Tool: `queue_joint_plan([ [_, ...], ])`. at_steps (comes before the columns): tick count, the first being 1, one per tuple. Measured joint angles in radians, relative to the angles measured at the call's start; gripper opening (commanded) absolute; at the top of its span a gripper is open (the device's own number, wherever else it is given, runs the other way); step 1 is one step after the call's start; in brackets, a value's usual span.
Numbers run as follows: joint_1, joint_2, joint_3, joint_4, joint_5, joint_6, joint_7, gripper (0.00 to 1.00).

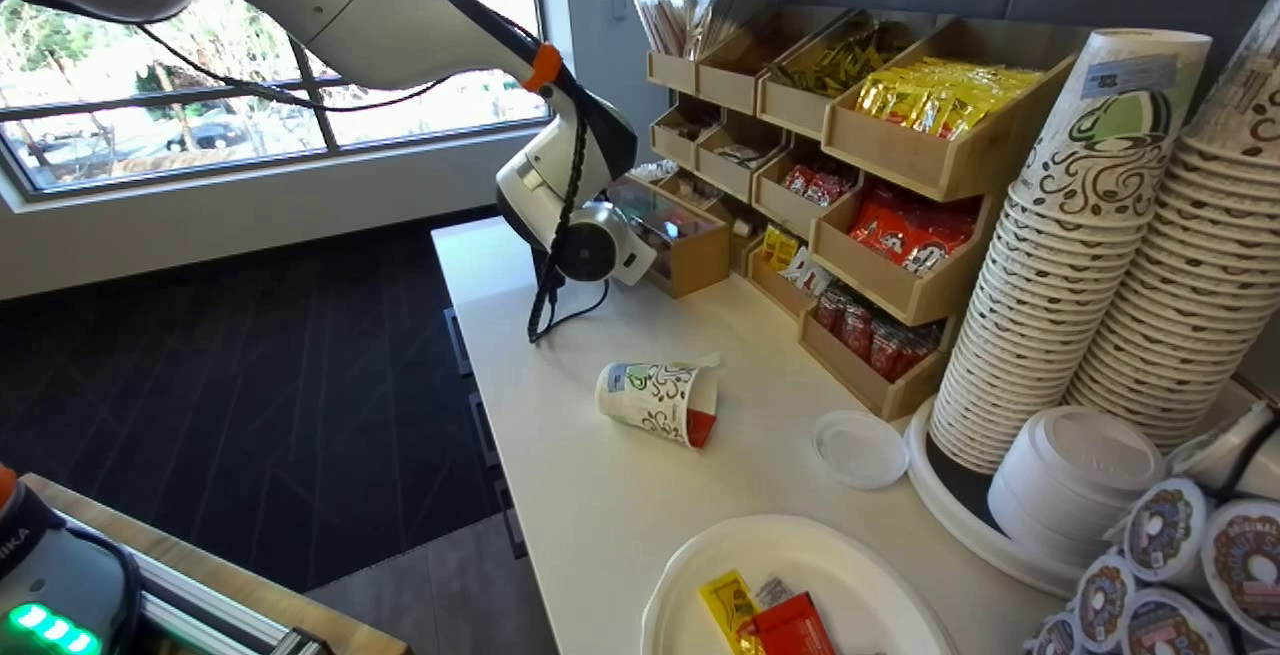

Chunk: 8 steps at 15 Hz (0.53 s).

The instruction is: Open then close the lid of the rack

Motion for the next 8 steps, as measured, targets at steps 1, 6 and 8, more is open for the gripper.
queue_joint_plan([
  [1,0.000,0.002,0.000,0.003,0.002,-0.001,0.000,1.00],
  [6,-0.004,0.006,0.001,0.007,0.008,-0.020,-0.002,1.00],
  [8,-0.005,0.004,0.001,0.007,0.009,-0.030,-0.009,1.00],
])
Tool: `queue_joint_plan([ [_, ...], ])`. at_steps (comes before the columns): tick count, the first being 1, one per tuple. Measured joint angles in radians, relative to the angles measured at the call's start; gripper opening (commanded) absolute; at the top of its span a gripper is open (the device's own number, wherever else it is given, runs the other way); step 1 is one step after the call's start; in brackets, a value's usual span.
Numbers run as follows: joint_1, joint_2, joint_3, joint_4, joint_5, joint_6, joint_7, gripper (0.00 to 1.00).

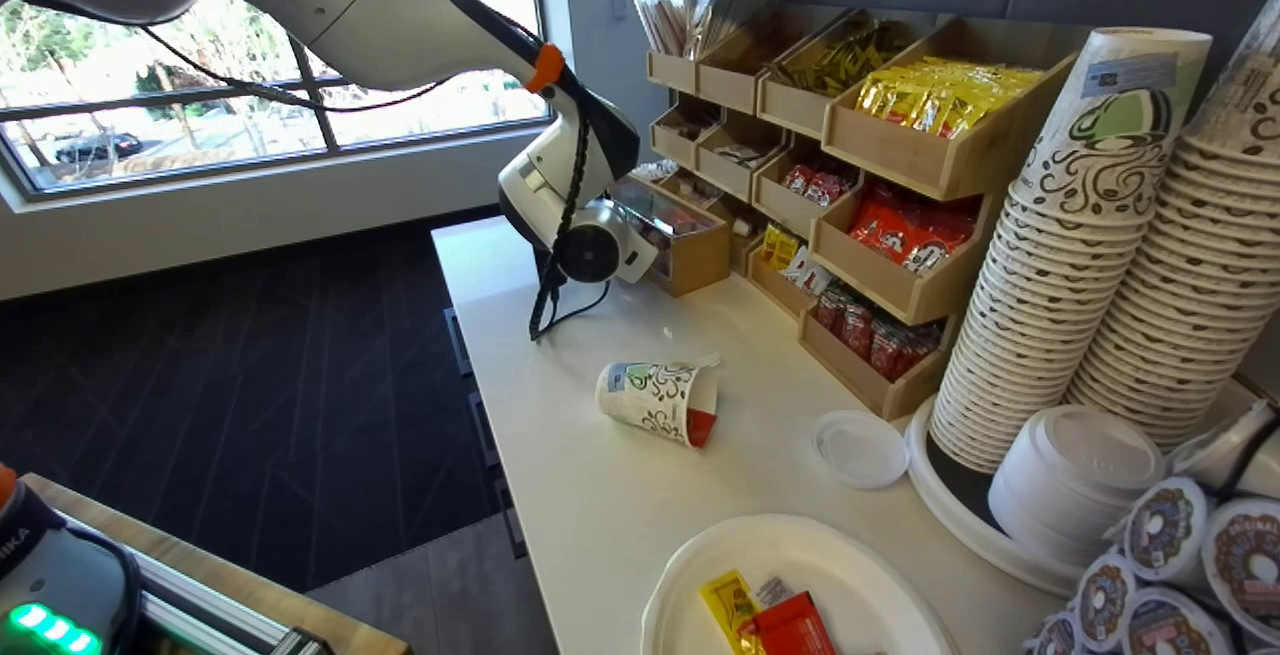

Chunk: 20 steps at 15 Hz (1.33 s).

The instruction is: Open then close the lid of the rack

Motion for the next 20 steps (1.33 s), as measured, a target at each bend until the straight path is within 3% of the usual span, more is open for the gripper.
queue_joint_plan([
  [20,-0.037,-0.103,-0.007,-0.037,0.000,-0.187,-0.012,1.00],
])
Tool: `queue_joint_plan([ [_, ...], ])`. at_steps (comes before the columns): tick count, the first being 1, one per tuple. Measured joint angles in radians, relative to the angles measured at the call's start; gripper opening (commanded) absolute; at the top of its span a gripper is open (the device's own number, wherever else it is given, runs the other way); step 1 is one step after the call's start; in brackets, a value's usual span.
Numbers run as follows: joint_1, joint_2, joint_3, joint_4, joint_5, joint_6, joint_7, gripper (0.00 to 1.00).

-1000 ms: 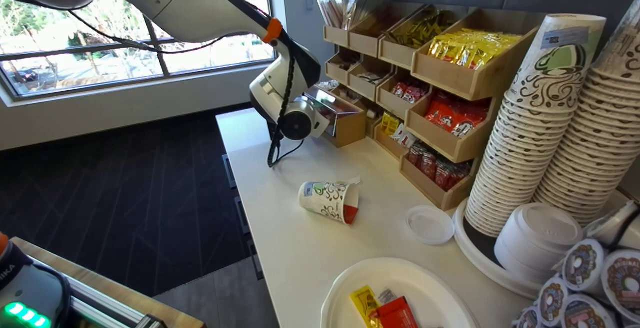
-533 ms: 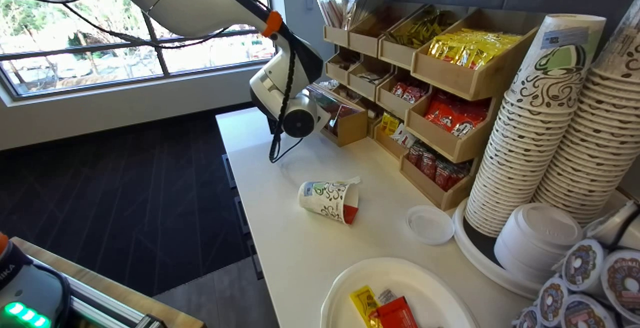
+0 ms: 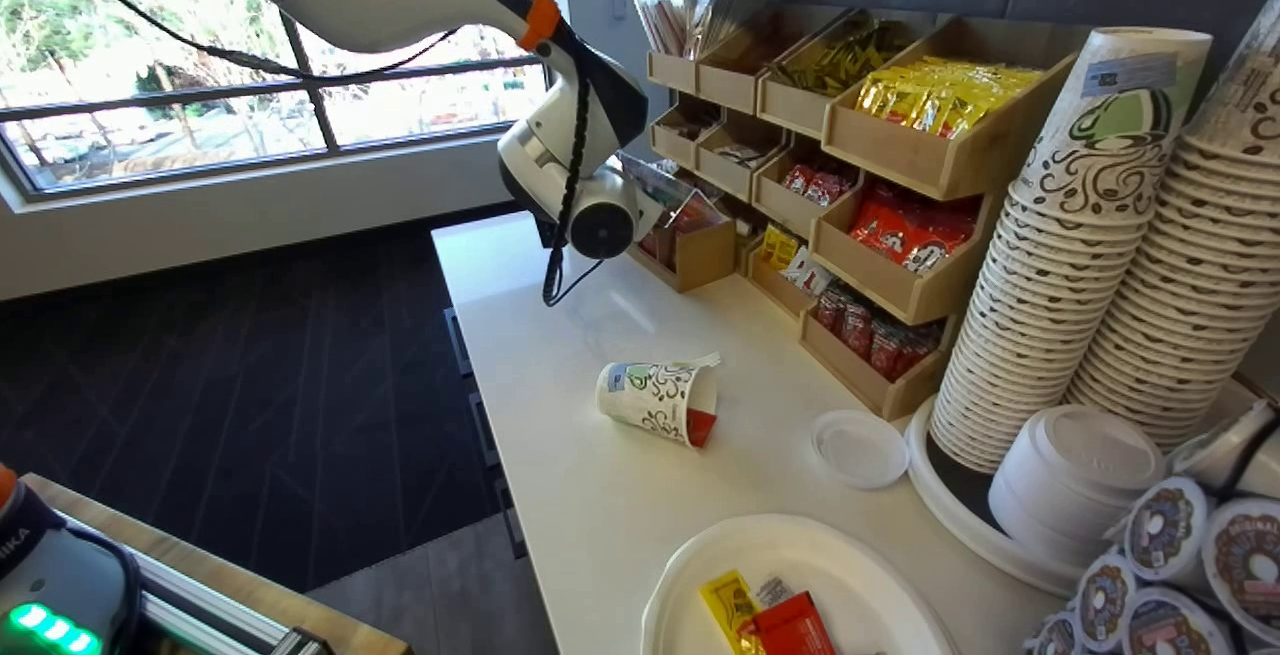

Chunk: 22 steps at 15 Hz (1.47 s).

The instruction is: Open then close the lid of the rack

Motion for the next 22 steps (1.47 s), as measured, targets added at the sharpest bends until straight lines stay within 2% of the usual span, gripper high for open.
queue_joint_plan([
  [12,-0.002,-0.010,-0.003,0.014,0.000,-0.003,-0.015,1.00],
  [22,-0.004,0.001,-0.006,0.076,0.000,-0.004,-0.099,1.00],
])
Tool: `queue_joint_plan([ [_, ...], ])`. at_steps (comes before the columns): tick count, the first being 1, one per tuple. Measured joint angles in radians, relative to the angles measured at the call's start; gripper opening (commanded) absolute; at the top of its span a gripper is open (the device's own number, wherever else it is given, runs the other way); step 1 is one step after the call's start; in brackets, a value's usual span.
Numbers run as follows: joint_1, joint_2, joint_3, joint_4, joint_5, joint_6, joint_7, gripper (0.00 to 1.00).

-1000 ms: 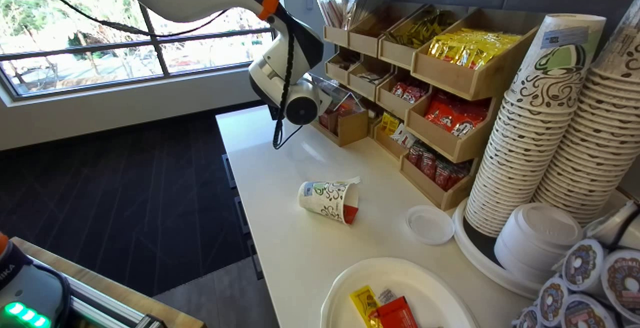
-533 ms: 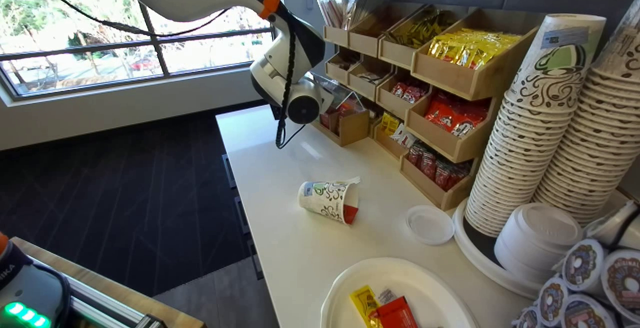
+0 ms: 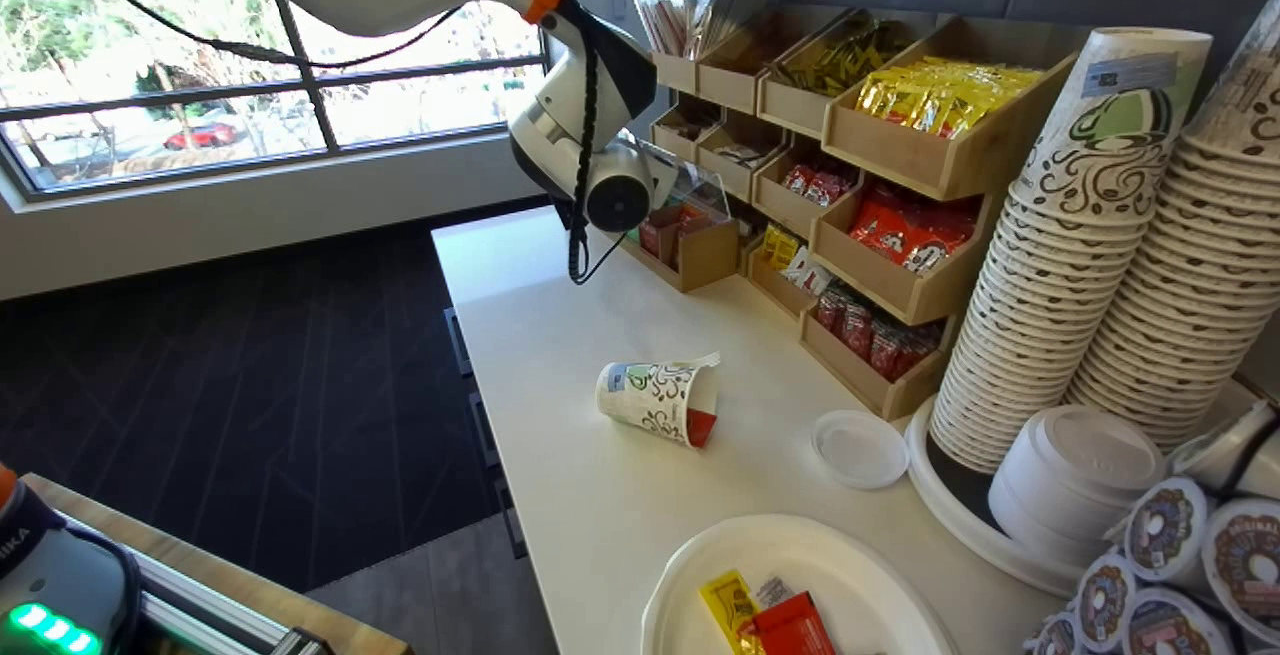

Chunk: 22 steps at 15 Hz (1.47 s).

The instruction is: Open then close the lid of the rack

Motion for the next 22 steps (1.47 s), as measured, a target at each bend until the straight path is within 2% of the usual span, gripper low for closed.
queue_joint_plan([
  [13,-0.007,0.045,-0.004,0.115,0.000,0.000,-0.066,1.00],
  [22,-0.011,0.063,-0.003,0.150,0.000,0.000,-0.112,1.00],
])
